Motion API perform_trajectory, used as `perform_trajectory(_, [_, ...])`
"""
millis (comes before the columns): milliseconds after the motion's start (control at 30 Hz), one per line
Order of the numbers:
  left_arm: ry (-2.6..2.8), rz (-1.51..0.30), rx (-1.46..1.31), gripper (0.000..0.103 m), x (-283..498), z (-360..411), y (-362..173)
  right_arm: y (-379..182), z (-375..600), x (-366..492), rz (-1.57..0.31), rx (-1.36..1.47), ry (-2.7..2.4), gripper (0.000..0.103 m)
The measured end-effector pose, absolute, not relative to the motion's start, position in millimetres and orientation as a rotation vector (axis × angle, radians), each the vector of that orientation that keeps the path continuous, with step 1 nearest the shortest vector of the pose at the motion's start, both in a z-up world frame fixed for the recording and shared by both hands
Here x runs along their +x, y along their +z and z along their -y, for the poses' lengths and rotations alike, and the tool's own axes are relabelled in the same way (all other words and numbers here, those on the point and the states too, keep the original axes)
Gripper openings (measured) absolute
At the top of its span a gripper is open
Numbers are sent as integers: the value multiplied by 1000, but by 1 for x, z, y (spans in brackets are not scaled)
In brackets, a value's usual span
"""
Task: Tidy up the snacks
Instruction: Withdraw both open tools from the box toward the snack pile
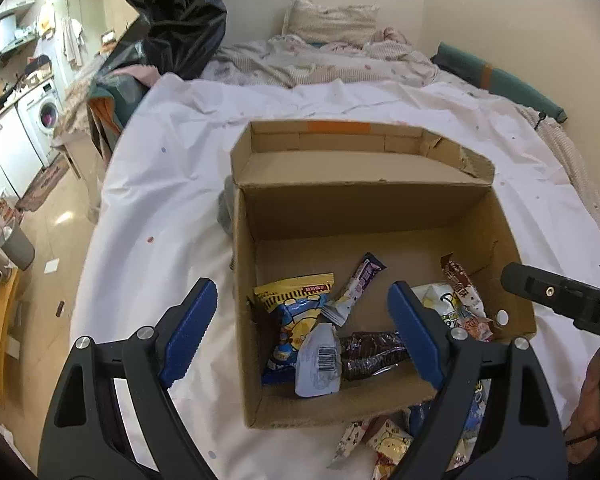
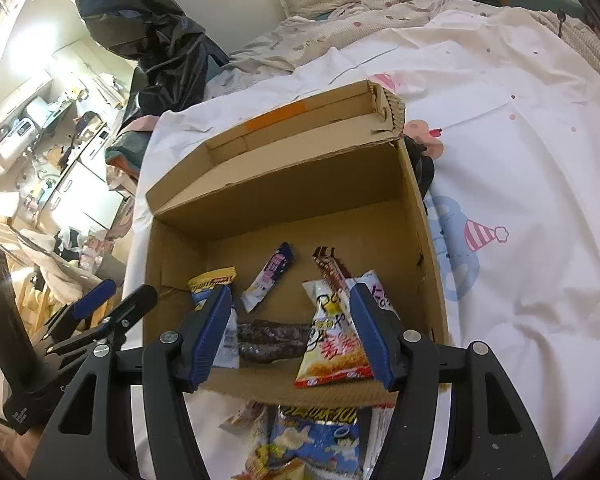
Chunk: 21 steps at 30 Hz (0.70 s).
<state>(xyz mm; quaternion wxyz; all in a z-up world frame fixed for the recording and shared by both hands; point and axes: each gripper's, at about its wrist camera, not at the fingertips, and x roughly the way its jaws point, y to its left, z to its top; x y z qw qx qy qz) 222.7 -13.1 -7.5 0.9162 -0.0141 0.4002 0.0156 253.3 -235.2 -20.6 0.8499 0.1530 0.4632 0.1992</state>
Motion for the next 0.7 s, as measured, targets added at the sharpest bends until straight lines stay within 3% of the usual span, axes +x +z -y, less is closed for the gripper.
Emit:
perform_trajectory(267, [86, -805, 7, 85, 197, 5, 3, -17, 242, 232, -980, 329, 420, 69])
perform_trajectory(400, [124, -862, -51, 91, 188, -9, -5, -13, 247, 221, -974, 323, 426, 69])
perform_trajectory(700, [130, -966, -180, 91, 169, -28, -22, -20, 274, 185, -1009, 414, 382, 74])
